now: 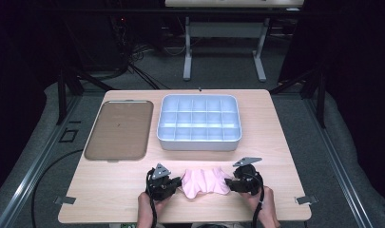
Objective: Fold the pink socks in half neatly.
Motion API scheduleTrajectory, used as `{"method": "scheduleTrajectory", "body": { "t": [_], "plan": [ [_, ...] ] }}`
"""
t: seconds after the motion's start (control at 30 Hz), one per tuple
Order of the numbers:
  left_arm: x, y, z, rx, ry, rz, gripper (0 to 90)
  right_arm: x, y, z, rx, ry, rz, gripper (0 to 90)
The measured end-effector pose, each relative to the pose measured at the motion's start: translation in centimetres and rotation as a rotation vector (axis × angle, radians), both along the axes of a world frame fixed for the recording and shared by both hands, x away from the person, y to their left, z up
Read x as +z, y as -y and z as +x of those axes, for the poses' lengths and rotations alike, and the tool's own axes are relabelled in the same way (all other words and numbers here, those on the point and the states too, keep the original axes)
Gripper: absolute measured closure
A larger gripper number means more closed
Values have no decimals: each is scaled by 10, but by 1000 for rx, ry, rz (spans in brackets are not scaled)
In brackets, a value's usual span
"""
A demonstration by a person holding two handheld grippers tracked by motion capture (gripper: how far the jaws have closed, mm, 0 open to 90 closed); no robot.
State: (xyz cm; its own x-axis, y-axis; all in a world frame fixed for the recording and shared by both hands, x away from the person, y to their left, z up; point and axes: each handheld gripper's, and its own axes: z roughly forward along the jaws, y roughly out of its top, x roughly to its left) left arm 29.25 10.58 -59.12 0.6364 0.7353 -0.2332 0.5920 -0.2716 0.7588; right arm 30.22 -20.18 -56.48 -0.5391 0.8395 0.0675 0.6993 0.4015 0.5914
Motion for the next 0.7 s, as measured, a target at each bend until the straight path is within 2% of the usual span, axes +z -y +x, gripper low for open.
{"method": "scheduleTrajectory", "body": {
  "t": [0.33, 0.47, 0.7],
  "plan": [
    [0, 0, 0, -2, 1, 2, 844, -2, -2, -5, 8, 14, -3, 733],
    [0, 0, 0, -1, 0, 7, 845, -3, -2, -6, 14, 5, 30, 840],
    [0, 0, 0, -2, -1, 4, 845, -1, 3, -5, 22, -27, 92, 863]
  ]
}}
